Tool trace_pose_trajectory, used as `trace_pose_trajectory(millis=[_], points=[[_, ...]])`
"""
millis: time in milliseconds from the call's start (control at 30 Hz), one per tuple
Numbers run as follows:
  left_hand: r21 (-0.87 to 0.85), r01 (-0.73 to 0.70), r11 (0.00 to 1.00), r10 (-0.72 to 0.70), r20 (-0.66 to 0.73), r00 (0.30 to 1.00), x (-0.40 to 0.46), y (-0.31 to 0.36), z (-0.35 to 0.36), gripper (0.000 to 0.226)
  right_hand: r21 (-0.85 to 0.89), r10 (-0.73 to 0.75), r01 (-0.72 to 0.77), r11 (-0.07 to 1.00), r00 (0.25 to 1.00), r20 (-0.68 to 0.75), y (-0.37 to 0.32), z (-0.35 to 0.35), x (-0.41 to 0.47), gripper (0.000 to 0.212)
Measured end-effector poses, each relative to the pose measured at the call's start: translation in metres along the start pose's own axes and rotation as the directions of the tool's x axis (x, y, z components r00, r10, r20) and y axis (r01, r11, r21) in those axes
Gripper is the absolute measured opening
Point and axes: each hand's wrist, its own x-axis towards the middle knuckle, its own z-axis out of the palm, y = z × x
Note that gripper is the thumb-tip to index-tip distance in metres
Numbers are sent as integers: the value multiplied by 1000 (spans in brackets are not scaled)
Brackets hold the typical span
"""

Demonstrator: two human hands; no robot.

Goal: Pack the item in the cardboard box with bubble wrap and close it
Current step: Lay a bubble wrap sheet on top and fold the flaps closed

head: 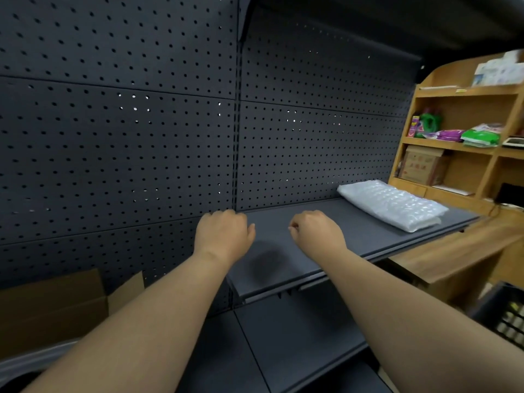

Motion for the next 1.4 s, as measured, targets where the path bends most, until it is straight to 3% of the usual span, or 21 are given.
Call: trace_pose_trajectory(millis=[433,767,1100,1233,1400], points=[[-47,-90,995,90,-4,996,41,68,13,41,-63,150,-152,986,988,-44,101,-7,9,29],[-70,-80,994,81,8,997,127,188,40,40,-77,191,-198,977,978,-87,238,1,59,28],[-269,52,962,-25,102,994,184,291,68,35,-97,274,-280,955,959,-67,349,23,99,24],[-429,173,886,-67,251,966,200,318,83,33,-42,439,-438,898,898,35,375,25,98,37],[-636,409,655,-62,494,867,225,343,100,37,71,634,-668,741,731,251,398,42,100,53]])
